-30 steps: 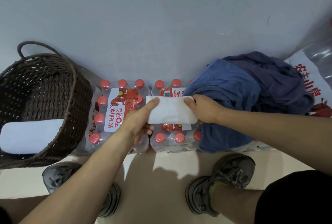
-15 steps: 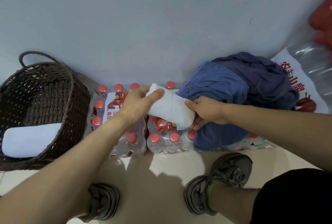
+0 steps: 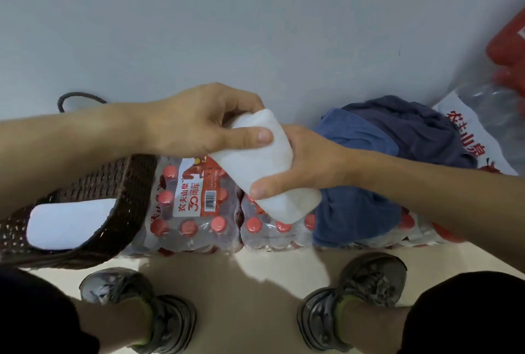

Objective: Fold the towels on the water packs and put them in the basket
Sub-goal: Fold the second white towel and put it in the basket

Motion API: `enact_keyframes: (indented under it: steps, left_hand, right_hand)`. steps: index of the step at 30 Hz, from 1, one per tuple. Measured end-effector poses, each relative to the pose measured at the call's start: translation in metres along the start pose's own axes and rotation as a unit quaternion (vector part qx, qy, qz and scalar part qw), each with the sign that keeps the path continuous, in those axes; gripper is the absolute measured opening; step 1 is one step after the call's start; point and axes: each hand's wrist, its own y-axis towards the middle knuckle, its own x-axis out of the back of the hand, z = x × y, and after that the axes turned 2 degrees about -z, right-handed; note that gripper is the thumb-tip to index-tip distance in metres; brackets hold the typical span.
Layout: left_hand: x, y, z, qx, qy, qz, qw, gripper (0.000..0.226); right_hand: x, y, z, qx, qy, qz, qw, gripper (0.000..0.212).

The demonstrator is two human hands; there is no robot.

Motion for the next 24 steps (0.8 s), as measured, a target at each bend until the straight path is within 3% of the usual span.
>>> enact_keyframes:
  steps: [6,9,14,17,19,21,24]
  left_hand:
    - [0.032,-0.039,0.032,0.071,-0.106,-0.02,0.992,0.03]
    - [0.046,-0.05,0.052,0.113,-0.134,0.024,0.984,0.035]
    - [0.069,-0.072,0.087,0.158,-0.097,0.092,0.978,0.085]
    - [0.091,-0.088,0.112,0.192,-0.062,0.139,0.97,0.058]
    - [0.111,-0.104,0.129,0.204,-0.037,0.141,0.968,0.038]
    - [0.132,-0.122,0.148,0.233,-0.046,0.112,0.965,0.03]
    - [0.154,-0.145,0.184,0.297,0.008,0.022,0.955,0.03]
  right_hand:
    - [-0.019,0.015,0.018,-0.02,-0.144,0.011,0.989,0.048]
    - [-0.028,0.025,0.024,-0.001,-0.215,0.018,0.976,0.046]
    - [-0.048,0.057,0.04,0.001,-0.245,0.078,0.966,0.038]
    - [-0.057,0.096,0.062,-0.046,-0.236,0.158,0.958,0.033]
    - [-0.063,0.131,0.078,-0.05,-0.246,0.167,0.954,0.037]
    - [-0.071,0.166,0.091,-0.033,-0.274,0.158,0.948,0.039]
    - [-0.092,0.215,0.098,-0.029,-0.256,0.174,0.95,0.016]
